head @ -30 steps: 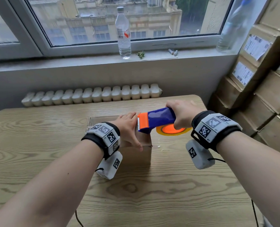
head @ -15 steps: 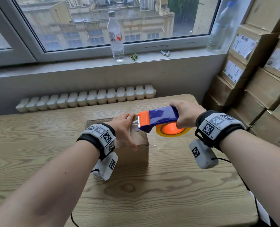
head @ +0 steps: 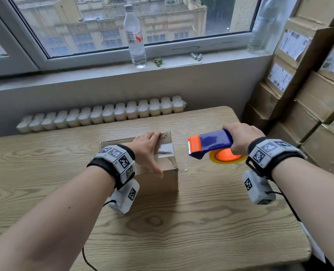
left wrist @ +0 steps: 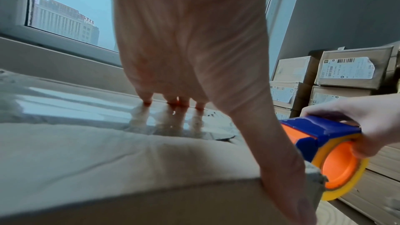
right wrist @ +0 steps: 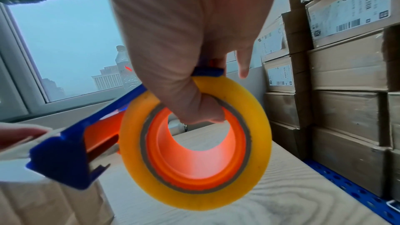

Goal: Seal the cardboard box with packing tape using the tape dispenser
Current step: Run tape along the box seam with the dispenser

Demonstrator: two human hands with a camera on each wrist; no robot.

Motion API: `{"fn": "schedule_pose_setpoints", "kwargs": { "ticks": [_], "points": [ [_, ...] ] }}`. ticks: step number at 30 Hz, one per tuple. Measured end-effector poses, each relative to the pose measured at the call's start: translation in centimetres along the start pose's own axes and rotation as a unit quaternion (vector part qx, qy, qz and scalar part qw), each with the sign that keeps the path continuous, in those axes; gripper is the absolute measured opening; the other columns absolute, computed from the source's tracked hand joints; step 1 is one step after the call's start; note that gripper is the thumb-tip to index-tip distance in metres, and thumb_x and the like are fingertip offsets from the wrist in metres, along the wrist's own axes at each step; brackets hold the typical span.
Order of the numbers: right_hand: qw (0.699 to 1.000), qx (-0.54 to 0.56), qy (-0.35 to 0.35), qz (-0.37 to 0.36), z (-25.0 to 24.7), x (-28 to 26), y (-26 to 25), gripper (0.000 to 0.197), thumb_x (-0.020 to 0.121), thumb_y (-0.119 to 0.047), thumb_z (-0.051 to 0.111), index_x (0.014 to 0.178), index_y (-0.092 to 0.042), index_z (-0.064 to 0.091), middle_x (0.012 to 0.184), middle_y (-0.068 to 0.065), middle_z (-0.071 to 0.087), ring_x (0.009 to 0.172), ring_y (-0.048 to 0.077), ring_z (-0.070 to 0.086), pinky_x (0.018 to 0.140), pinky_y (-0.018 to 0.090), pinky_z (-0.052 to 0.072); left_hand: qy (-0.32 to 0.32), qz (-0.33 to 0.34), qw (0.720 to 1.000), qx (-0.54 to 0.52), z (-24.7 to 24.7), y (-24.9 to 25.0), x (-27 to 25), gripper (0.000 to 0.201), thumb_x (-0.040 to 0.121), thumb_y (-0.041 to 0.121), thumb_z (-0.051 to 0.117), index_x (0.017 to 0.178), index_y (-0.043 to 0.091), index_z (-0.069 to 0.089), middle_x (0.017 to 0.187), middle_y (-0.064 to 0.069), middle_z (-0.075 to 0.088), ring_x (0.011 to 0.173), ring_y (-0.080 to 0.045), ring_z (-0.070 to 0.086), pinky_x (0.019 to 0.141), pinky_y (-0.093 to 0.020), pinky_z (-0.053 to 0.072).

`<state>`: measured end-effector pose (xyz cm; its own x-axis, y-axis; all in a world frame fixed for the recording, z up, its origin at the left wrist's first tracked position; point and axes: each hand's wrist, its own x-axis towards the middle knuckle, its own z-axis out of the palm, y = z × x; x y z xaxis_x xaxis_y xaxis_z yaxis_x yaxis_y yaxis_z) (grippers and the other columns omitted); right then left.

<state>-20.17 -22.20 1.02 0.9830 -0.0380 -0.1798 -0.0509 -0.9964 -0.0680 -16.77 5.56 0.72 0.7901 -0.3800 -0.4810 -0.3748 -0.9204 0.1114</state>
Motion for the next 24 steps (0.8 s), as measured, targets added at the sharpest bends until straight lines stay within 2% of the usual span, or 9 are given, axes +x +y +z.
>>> {"fn": "schedule_pose_setpoints", "kwargs": {
  "ticks": [4, 7, 9, 10, 12, 16, 20, 24],
  "points": [
    [1.0, -0.013, -0.009, -0.012, 0.3, 0.8, -1.2, 0.025, 0.066, -0.011, 0.054, 0.085, -0.026, 0.048, 0.089, -0.002, 0.06, 0.091, 0.026, 0.06, 0.081, 0.04, 0.051, -0.014, -0.009, 1.0, -0.008, 0.2, -0.2, -0.1, 0.132, 0.063, 0.065, 0.073, 0.152, 0.017, -0.011, 0.161, -0.002, -0.004, 0.149, -0.022, -0.001, 0.121, -0.044, -0.002],
    [0.999, -0.031, -0.016, -0.03, 0.5, 1.2, -2.4, 0.026, 0.07, -0.01, 0.055, 0.089, -0.027, 0.049, 0.094, 0.0, 0.061, 0.093, 0.027, 0.059, 0.085, 0.04, 0.049, 0.009, -0.036, 0.996, -0.076, -0.2, 0.3, 0.4, 0.107, 0.075, 0.072, 0.054, 0.153, 0.017, 0.006, 0.159, -0.004, 0.016, 0.147, -0.022, 0.016, 0.119, -0.046, 0.009],
    [0.998, -0.047, -0.022, -0.039, 0.6, 1.5, -3.2, 0.03, 0.072, -0.01, 0.055, 0.096, -0.027, 0.05, 0.098, 0.002, 0.061, 0.096, 0.027, 0.058, 0.086, 0.039, 0.048, 0.039, -0.058, 0.993, -0.096, -0.3, 0.9, 1.0, 0.089, 0.083, 0.07, 0.045, 0.15, 0.017, 0.02, 0.151, -0.009, 0.033, 0.139, -0.027, 0.03, 0.116, -0.047, 0.017],
    [0.998, -0.052, -0.023, -0.041, 0.6, 1.6, -3.5, 0.032, 0.073, -0.01, 0.055, 0.099, -0.027, 0.051, 0.1, 0.002, 0.061, 0.098, 0.027, 0.058, 0.086, 0.038, 0.046, 0.053, -0.064, 0.993, -0.088, -0.2, 1.2, 1.4, 0.082, 0.085, 0.068, 0.042, 0.148, 0.017, 0.024, 0.148, -0.011, 0.036, 0.137, -0.028, 0.033, 0.116, -0.049, 0.018],
    [0.997, -0.054, -0.026, -0.042, 0.6, 1.8, -4.0, 0.036, 0.075, -0.009, 0.055, 0.106, -0.028, 0.053, 0.103, 0.002, 0.059, 0.102, 0.027, 0.056, 0.083, 0.038, 0.041, 0.064, -0.071, 0.993, -0.068, 0.2, 1.8, 2.0, 0.076, 0.089, 0.063, 0.039, 0.149, 0.019, 0.022, 0.15, -0.012, 0.034, 0.14, -0.028, 0.028, 0.117, -0.055, 0.012],
    [0.997, -0.057, -0.033, -0.052, 0.3, 2.2, -4.5, 0.04, 0.077, -0.009, 0.055, 0.112, -0.028, 0.052, 0.105, 0.003, 0.057, 0.103, 0.026, 0.054, 0.084, 0.039, 0.041, 0.068, -0.07, 0.993, -0.06, 0.7, 2.5, 2.9, 0.081, 0.087, 0.059, 0.042, 0.153, 0.021, 0.013, 0.156, -0.008, 0.022, 0.146, -0.026, 0.016, 0.115, -0.061, 0.0],
    [0.996, -0.058, -0.036, -0.064, 0.2, 2.6, -5.1, 0.041, 0.075, -0.009, 0.055, 0.111, -0.028, 0.053, 0.103, 0.004, 0.055, 0.101, 0.026, 0.053, 0.087, 0.041, 0.044, 0.07, -0.059, 0.995, -0.04, 1.0, 2.9, 3.6, 0.093, 0.082, 0.054, 0.052, 0.153, 0.021, 0.003, 0.159, -0.006, 0.013, 0.149, -0.024, 0.006, 0.114, -0.061, -0.003],
    [0.995, -0.066, -0.036, -0.064, 0.2, 2.8, -5.1, 0.042, 0.076, -0.011, 0.056, 0.114, -0.028, 0.052, 0.105, 0.004, 0.055, 0.102, 0.026, 0.053, 0.086, 0.04, 0.044, 0.084, -0.055, 0.994, -0.038, 1.5, 3.1, 3.7, 0.093, 0.083, 0.052, 0.051, 0.153, 0.021, -0.001, 0.16, -0.005, 0.009, 0.149, -0.024, 0.002, 0.115, -0.061, -0.004]
  ]
}}
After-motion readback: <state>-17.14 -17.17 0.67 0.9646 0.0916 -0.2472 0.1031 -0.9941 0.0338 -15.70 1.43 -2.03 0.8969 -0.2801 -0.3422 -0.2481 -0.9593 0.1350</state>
